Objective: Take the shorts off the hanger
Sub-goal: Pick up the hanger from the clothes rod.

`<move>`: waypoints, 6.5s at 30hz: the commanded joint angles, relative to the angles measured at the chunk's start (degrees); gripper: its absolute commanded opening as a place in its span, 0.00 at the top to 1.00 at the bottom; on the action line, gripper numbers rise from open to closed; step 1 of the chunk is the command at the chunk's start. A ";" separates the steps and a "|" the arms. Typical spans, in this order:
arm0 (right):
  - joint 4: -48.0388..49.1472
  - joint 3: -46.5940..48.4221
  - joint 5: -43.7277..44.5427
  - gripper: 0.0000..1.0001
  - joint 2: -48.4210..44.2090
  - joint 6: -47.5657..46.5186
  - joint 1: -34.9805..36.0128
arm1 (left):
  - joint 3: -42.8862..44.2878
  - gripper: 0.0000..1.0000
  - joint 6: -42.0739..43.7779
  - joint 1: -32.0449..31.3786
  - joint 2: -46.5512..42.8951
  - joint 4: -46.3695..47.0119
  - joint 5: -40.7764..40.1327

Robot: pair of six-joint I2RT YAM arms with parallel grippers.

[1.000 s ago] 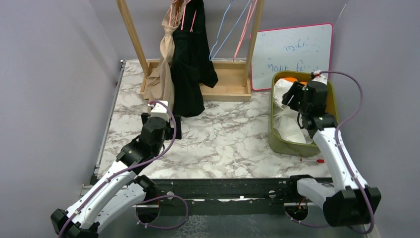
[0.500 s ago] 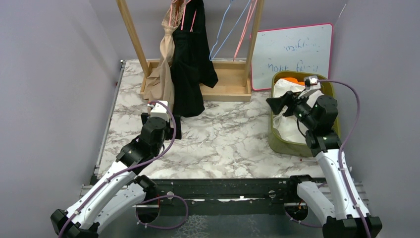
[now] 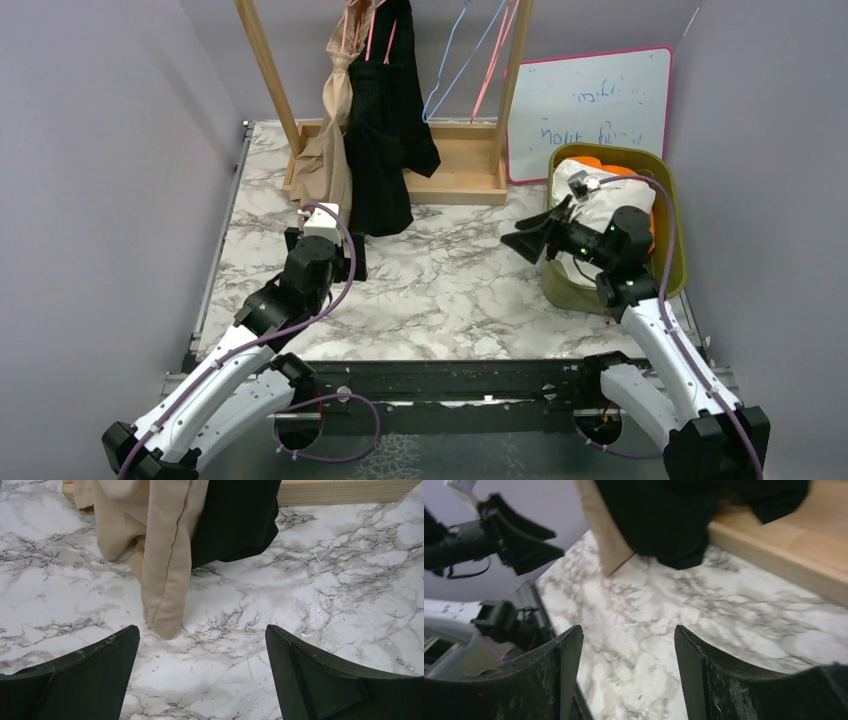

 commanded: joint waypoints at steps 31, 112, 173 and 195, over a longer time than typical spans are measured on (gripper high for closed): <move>-5.30 -16.63 21.84 0.32 -7.68 1.36 21.11 | 38.62 0.18 -4.75 1.09 24.08 0.77 8.91; -13.60 -13.00 25.47 0.30 -3.96 4.77 21.12 | 68.21 1.00 14.70 12.14 51.98 0.47 19.45; -5.03 -15.23 21.40 0.27 -8.46 5.91 21.15 | -2.07 1.00 1.89 12.12 -9.29 11.36 41.64; 0.30 -8.97 22.01 0.29 -21.21 -7.74 21.11 | 0.11 1.00 0.60 11.84 -7.80 -1.33 80.16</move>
